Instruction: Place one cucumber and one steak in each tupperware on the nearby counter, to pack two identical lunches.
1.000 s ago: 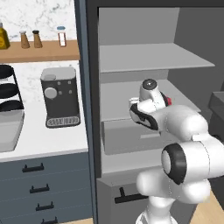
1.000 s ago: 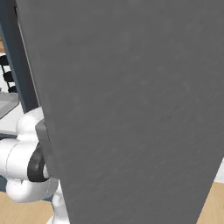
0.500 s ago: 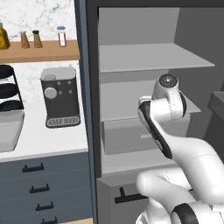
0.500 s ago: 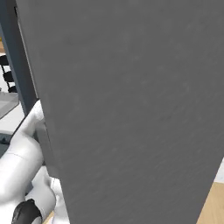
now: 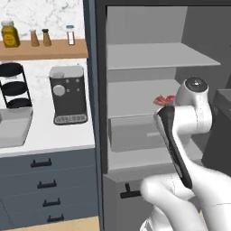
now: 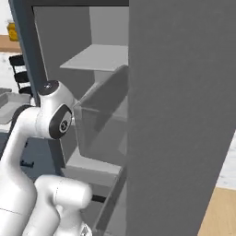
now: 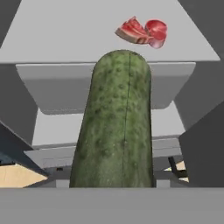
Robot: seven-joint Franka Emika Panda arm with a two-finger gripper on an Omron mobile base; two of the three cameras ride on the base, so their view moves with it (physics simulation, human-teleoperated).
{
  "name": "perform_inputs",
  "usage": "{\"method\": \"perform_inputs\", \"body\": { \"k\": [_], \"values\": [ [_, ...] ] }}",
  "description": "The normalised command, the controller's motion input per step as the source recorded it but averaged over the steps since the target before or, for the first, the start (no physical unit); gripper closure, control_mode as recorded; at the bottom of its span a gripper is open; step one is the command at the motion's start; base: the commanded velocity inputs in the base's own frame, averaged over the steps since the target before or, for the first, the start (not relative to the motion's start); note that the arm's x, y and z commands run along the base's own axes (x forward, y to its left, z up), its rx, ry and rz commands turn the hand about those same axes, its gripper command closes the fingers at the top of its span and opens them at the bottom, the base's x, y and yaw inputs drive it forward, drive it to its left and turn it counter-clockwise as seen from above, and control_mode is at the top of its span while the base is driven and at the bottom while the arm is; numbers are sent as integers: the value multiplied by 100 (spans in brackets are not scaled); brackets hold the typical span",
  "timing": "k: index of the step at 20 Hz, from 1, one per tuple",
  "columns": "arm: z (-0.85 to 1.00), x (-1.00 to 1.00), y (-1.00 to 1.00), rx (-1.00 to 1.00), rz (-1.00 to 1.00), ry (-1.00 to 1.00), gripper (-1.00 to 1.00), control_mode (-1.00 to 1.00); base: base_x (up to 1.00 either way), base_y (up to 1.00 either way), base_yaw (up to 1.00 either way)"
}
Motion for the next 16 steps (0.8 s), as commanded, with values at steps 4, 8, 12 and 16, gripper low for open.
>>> {"method": "perform_inputs", "body": {
  "k": [4, 8, 12, 16],
  "values": [
    [0, 0, 0, 0, 0, 0, 100, 100, -96, 100, 21],
    [0, 0, 0, 0, 0, 0, 100, 100, -39, 100, 18],
    [0, 0, 0, 0, 0, 0, 100, 100, 2, 100, 13],
    [0, 0, 0, 0, 0, 0, 100, 100, 67, 100, 4]
  ]
}}
